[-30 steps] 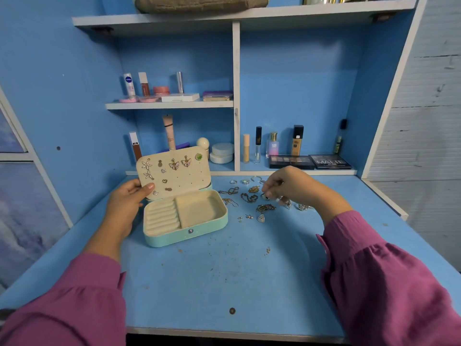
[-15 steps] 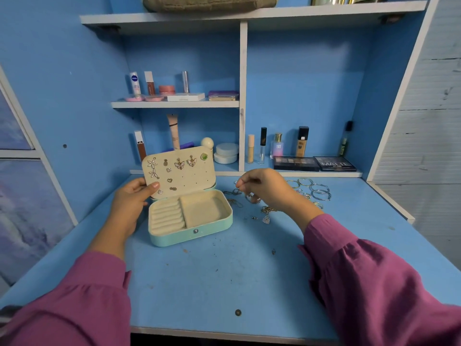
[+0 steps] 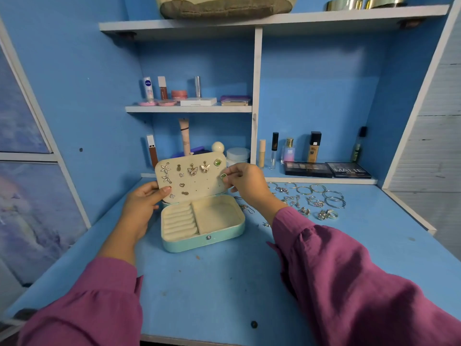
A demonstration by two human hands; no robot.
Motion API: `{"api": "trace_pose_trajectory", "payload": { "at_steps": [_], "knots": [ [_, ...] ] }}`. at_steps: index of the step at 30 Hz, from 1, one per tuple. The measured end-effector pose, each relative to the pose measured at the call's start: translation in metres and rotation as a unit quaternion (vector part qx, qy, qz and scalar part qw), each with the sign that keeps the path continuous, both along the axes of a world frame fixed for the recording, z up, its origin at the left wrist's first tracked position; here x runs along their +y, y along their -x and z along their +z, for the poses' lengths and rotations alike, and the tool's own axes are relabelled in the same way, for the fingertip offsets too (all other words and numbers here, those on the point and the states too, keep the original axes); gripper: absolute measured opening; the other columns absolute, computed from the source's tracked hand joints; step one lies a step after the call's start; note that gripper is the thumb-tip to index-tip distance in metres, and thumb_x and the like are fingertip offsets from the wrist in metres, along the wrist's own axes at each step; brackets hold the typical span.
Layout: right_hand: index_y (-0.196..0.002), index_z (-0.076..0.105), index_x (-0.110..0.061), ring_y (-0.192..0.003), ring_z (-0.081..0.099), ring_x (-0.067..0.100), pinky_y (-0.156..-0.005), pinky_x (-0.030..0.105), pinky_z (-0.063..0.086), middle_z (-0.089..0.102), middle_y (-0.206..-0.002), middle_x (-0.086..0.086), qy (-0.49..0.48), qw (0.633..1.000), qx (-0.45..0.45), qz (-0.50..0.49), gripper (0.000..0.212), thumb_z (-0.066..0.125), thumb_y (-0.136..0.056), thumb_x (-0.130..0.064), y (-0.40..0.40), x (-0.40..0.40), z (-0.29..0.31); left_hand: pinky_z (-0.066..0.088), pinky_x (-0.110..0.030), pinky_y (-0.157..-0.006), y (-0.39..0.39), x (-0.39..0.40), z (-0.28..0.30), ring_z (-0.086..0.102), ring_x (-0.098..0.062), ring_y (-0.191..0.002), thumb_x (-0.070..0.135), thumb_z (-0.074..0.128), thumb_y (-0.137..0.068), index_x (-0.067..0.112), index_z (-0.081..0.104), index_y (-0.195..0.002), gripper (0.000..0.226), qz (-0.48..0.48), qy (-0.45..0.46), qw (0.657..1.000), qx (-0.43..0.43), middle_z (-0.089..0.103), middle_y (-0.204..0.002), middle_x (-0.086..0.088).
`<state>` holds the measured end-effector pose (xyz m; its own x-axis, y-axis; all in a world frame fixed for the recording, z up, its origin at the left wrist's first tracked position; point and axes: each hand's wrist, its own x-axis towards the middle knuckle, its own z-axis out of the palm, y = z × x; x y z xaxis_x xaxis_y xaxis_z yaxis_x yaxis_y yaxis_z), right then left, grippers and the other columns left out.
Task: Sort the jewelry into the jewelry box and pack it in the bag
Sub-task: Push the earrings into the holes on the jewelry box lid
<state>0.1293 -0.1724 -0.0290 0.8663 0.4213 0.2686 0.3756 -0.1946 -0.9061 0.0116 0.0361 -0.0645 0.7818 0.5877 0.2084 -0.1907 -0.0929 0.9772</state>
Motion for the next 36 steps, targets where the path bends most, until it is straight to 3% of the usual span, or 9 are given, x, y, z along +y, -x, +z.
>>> {"api": "trace_pose_trajectory", "payload": {
  "at_steps": [8,14,20,26,30,36],
  "knots": [
    [-0.097,0.069,0.000,-0.066,0.054,-0.003,-0.057,0.003,0.041,0.061,-0.073,-0.008,-0.078,0.997,0.007,0.015,0.013,0.064,-0.085,0.002,0.000,0.004,-0.001,0.039,-0.028,-0.070,-0.001,0.002,-0.001,0.064,-0.013,-0.089,0.013,0.065,-0.087,0.021,0.069,-0.095,0.012,-0.008,0.000,1.000,0.003,0.074,-0.100,0.003],
    [-0.097,0.071,-0.001,-0.079,0.061,0.007,-0.080,0.015,0.051,0.068,-0.088,0.001,-0.105,0.994,-0.004,0.029,0.017,0.066,-0.082,0.006,-0.004,0.008,-0.003,0.040,-0.031,-0.074,-0.002,0.004,-0.003,0.064,-0.017,-0.093,0.015,0.067,-0.086,0.022,0.070,-0.094,0.011,-0.006,-0.001,1.000,0.008,0.074,-0.098,0.005],
    [-0.095,0.068,0.003,-0.065,0.061,-0.005,-0.072,0.011,0.051,0.067,-0.080,0.001,-0.150,0.989,0.009,0.018,0.014,0.067,-0.081,0.005,-0.003,0.009,-0.010,0.040,-0.033,-0.079,-0.001,0.003,-0.003,0.065,-0.017,-0.095,0.015,0.066,-0.087,0.021,0.069,-0.097,0.012,-0.007,-0.003,1.000,0.009,0.074,-0.100,0.005],
    [-0.091,0.066,-0.009,-0.075,0.061,0.010,-0.076,0.017,0.053,0.065,-0.078,0.001,-0.165,0.986,0.015,0.021,0.010,0.068,-0.084,-0.002,0.001,0.009,-0.014,0.041,-0.032,-0.077,-0.001,0.002,-0.003,0.065,-0.016,-0.093,0.014,0.066,-0.087,0.020,0.069,-0.096,0.011,-0.006,-0.003,1.000,0.010,0.074,-0.098,0.005],
    [-0.089,0.069,-0.019,-0.075,0.056,0.011,-0.081,0.028,0.051,0.061,-0.073,-0.001,-0.149,0.989,-0.006,0.022,0.015,0.065,-0.087,-0.005,0.003,0.011,-0.015,0.041,-0.030,-0.075,-0.001,0.001,-0.002,0.064,-0.015,-0.090,0.014,0.066,-0.087,0.020,0.069,-0.094,0.010,-0.004,-0.003,1.000,0.009,0.074,-0.096,0.006],
    [-0.086,0.067,-0.028,-0.075,0.057,0.016,-0.077,0.031,0.052,0.064,-0.077,0.007,-0.102,0.994,-0.036,-0.009,0.020,0.062,-0.089,-0.009,0.004,0.011,-0.017,0.040,-0.028,-0.071,0.000,0.000,-0.001,0.063,-0.011,-0.086,0.014,0.065,-0.087,0.021,0.069,-0.094,0.010,-0.005,-0.008,1.000,0.006,0.074,-0.094,0.008]
  ]
}}
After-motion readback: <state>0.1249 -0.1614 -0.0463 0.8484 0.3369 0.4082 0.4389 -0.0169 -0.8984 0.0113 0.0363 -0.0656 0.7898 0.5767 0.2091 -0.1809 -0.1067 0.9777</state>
